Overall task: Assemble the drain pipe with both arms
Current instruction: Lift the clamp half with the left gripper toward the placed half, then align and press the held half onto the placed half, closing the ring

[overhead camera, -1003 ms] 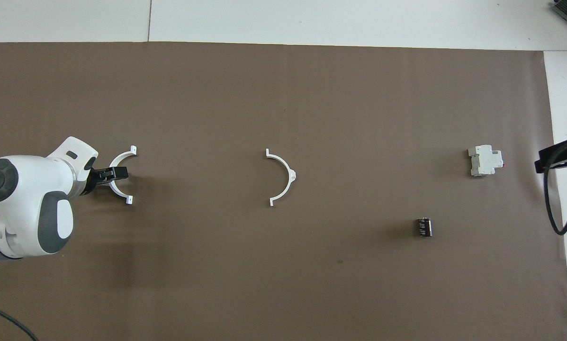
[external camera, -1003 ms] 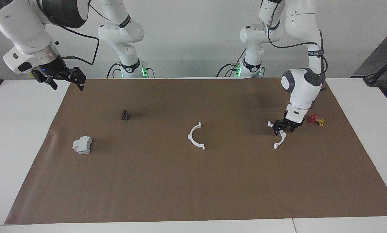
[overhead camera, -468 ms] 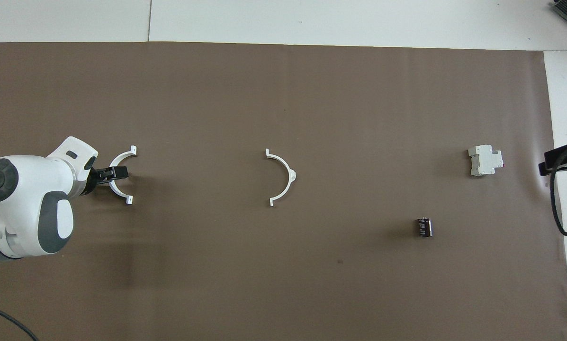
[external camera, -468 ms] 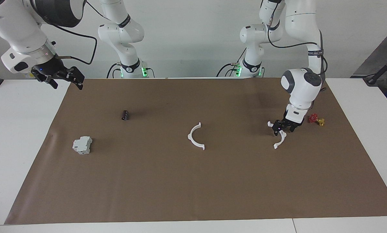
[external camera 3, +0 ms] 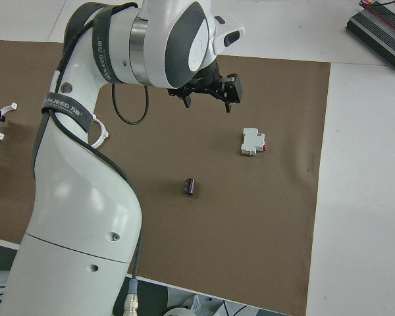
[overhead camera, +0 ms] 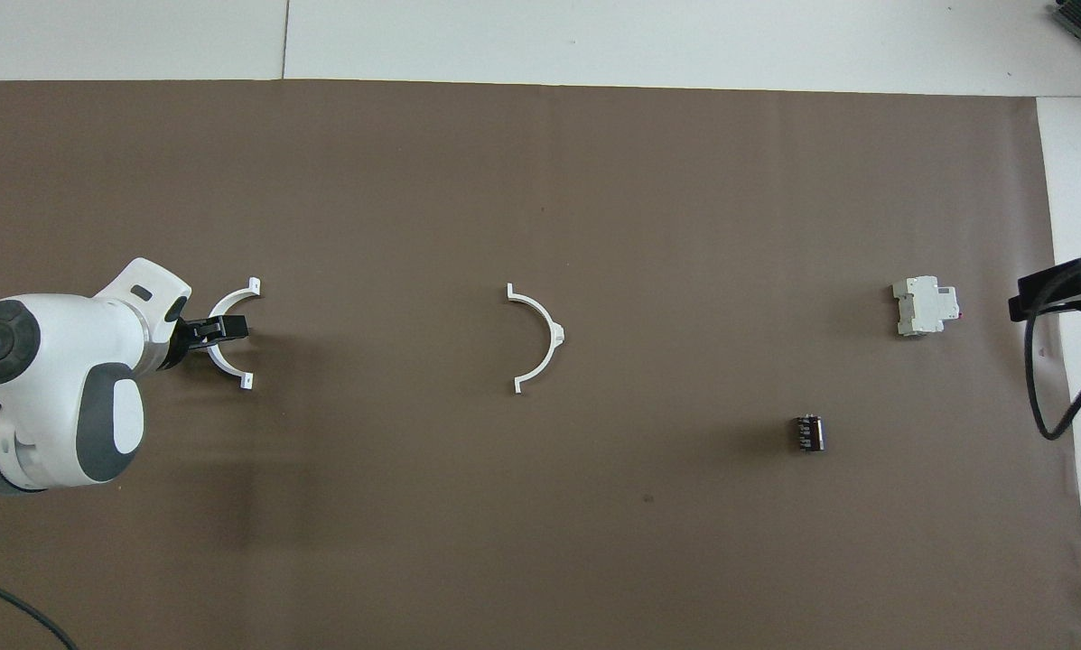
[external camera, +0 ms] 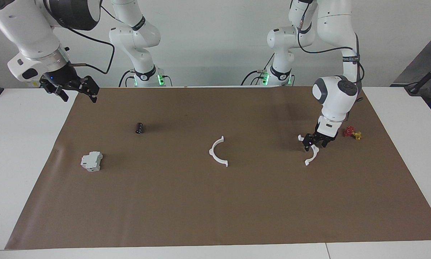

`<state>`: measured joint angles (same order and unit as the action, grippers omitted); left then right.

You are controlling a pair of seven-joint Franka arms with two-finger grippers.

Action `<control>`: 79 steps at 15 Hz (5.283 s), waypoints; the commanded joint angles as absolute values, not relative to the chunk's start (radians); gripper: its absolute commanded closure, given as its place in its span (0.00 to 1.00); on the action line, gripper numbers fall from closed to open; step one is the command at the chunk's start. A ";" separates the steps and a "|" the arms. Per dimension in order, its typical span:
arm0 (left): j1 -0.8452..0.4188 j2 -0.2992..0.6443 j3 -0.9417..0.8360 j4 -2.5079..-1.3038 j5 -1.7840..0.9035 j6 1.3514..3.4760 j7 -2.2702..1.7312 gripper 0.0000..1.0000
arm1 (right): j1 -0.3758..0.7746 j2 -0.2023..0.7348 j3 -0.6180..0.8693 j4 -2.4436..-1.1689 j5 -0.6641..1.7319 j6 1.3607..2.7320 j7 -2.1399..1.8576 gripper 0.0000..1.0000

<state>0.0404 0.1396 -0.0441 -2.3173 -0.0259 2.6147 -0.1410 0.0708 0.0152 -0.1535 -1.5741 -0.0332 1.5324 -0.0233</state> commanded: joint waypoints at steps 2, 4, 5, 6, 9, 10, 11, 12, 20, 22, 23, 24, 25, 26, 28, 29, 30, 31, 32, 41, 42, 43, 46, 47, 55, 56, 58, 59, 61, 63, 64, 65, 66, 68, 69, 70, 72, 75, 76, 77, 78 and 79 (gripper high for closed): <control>0.031 0.144 -0.038 -2.298 -0.037 2.596 -0.150 0.54 | 0.061 -0.008 -0.153 -1.603 -0.035 1.549 -0.006 0.00; 0.031 0.144 -0.038 -2.296 -0.037 2.595 -0.150 1.00 | 0.060 -0.015 -0.153 -1.615 -0.034 1.549 -0.002 0.00; 0.031 0.144 -0.038 -2.296 -0.037 2.594 -0.149 1.00 | 0.057 -0.020 -0.153 -1.624 -0.034 1.549 -0.005 0.00; 0.029 0.144 -0.038 -2.296 -0.037 2.589 -0.149 1.00 | 0.058 -0.021 -0.155 -1.626 -0.034 1.543 -0.003 0.00; 0.028 0.144 -0.040 -2.290 -0.037 2.582 -0.150 1.00 | 0.061 -0.031 -0.153 -1.629 -0.034 1.520 -0.003 0.00; 0.028 0.144 -0.040 -2.289 -0.037 2.582 -0.150 1.00 | 0.066 -0.037 -0.153 -1.632 -0.034 1.520 -0.002 0.00; 0.028 0.143 -0.040 -2.286 -0.037 2.579 -0.150 1.00 | 0.074 -0.035 -0.153 -1.628 -0.034 1.525 -0.002 0.00; 0.028 0.138 -0.041 -2.266 -0.037 2.550 -0.153 1.00 | 0.075 -0.035 -0.152 -1.628 -0.034 1.520 0.014 0.00; -0.182 0.126 -0.038 -2.086 0.009 2.286 -0.527 1.00 | 0.043 -0.071 -0.089 -1.654 -0.031 1.483 0.077 0.00; -0.256 0.127 -0.038 -2.068 0.028 2.283 -0.671 1.00 | 0.032 -0.069 -0.087 -1.654 -0.031 1.485 0.075 0.00; -0.290 0.127 -0.038 -2.057 0.028 2.281 -0.717 1.00 | 0.029 -0.068 -0.087 -1.651 -0.029 1.485 0.071 0.00; -0.320 0.129 -0.038 -2.054 0.028 2.283 -0.763 1.00 | 0.029 -0.067 -0.087 -1.651 -0.029 1.485 0.068 0.00; -0.365 0.130 -0.038 -2.046 0.028 2.281 -0.808 1.00 | 0.031 -0.067 -0.087 -1.651 -0.029 1.485 0.067 0.00; -0.391 0.133 -0.038 -2.033 0.028 2.280 -0.846 1.00 | 0.031 -0.067 -0.087 -1.649 -0.028 1.485 0.066 0.00; -0.437 0.143 -0.040 -2.000 0.028 2.278 -0.905 1.00 | 0.034 -0.069 -0.086 -1.647 -0.026 1.485 0.066 0.00; -0.445 0.146 -0.043 -1.990 0.029 2.275 -0.910 1.00 | 0.034 -0.069 -0.086 -1.647 -0.026 1.485 0.066 0.00; -0.455 0.149 -0.043 -1.988 0.028 2.278 -0.911 1.00 | 0.034 -0.069 -0.086 -1.647 -0.026 1.485 0.066 0.00; -0.478 0.164 -0.041 -1.988 0.028 2.279 -0.917 1.00 | 0.034 -0.069 -0.086 -1.647 -0.026 1.485 0.066 0.00; -0.494 0.172 -0.041 -1.990 0.029 2.279 -0.920 1.00 | 0.034 -0.069 -0.086 -1.647 -0.026 1.485 0.066 0.00; -0.520 0.256 -0.044 -2.000 0.138 2.335 -0.818 1.00 | 0.034 -0.069 -0.086 -1.647 -0.026 1.485 0.066 0.00; -0.511 0.258 -0.046 -1.999 0.138 2.350 -0.813 1.00 | 0.034 -0.069 -0.086 -1.646 -0.026 1.485 0.066 0.00; -0.512 0.267 -0.046 -2.000 0.140 2.368 -0.811 1.00 | 0.034 -0.069 -0.086 -1.646 -0.026 1.485 0.064 0.00; -0.528 0.278 -0.046 -1.999 0.141 2.385 -0.811 1.00 | 0.034 -0.069 -0.086 -1.647 -0.026 1.485 0.066 0.00; -0.541 0.284 -0.045 -2.000 0.141 2.387 -0.811 1.00 | 0.034 -0.069 -0.086 -1.647 -0.026 1.485 0.066 0.00; -0.563 0.295 -0.044 -2.039 0.150 2.427 -0.810 1.00 | 0.034 -0.069 -0.086 -1.647 -0.026 1.485 0.064 0.00; -0.569 0.295 -0.044 -2.040 0.150 2.428 -0.810 1.00 | 0.034 -0.069 -0.086 -1.646 -0.026 1.485 0.064 0.00; -0.575 0.295 -0.043 -2.040 0.149 2.431 -0.810 1.00 | 0.034 -0.069 -0.086 -1.647 -0.026 1.485 0.066 0.00; -0.575 0.296 -0.043 -2.040 0.150 2.437 -0.810 1.00 | 0.034 -0.069 -0.086 -1.646 -0.026 1.485 0.064 0.00; -0.575 0.302 -0.043 -2.040 0.150 2.454 -0.811 1.00 | 0.034 -0.069 -0.086 -1.647 -0.026 1.485 0.064 0.00; -0.575 0.302 -0.043 -2.042 0.149 2.462 -0.811 1.00 | 0.034 -0.069 -0.086 -1.647 -0.026 1.485 0.064 0.00; -0.575 0.304 -0.043 -2.042 0.150 2.462 -0.811 1.00 | 0.034 -0.069 -0.086 -1.647 -0.026 1.485 0.064 0.00; -0.575 0.311 -0.043 -2.040 0.150 2.464 -0.811 1.00 | 0.034 -0.069 -0.086 -1.646 -0.026 1.485 0.064 0.00; -0.575 0.313 -0.043 -2.040 0.150 2.465 -0.813 1.00 | 0.034 -0.069 -0.086 -1.646 -0.026 1.485 0.066 0.00; -0.575 0.314 -0.043 -2.042 0.150 2.467 -0.813 1.00 | 0.034 -0.069 -0.086 -1.646 -0.026 1.485 0.066 0.00; -0.575 0.316 -0.043 -2.042 0.150 2.471 -0.815 1.00 | 0.034 -0.069 -0.086 -1.646 -0.026 1.485 0.066 0.00; -0.575 0.314 -0.043 -2.042 0.150 2.471 -0.815 1.00 | 0.034 -0.069 -0.086 -1.647 -0.026 1.485 0.064 0.00; -0.577 0.314 -0.043 -2.042 0.150 2.471 -0.816 1.00 | 0.034 -0.069 -0.086 -1.646 -0.026 1.485 0.064 0.00; -0.577 0.316 -0.043 -2.040 0.150 2.474 -0.822 1.00 | 0.034 -0.069 -0.086 -1.647 -0.026 1.485 0.064 0.00; -0.575 0.316 -0.043 -2.040 0.149 2.476 -0.822 1.00 | 0.034 -0.069 -0.086 -1.647 -0.026 1.485 0.066 0.00; -0.575 0.316 -0.043 -2.040 0.149 2.477 -0.824 1.00 | 0.034 -0.069 -0.086 -1.646 -0.026 1.485 0.064 0.00; -0.575 0.316 -0.043 -2.040 0.149 2.479 -0.825 1.00 | 0.034 -0.069 -0.086 -1.646 -0.026 1.485 0.064 0.00; -0.575 0.316 -0.043 -2.040 0.149 2.477 -0.827 1.00 | 0.034 -0.069 -0.086 -1.647 -0.026 1.485 0.066 0.00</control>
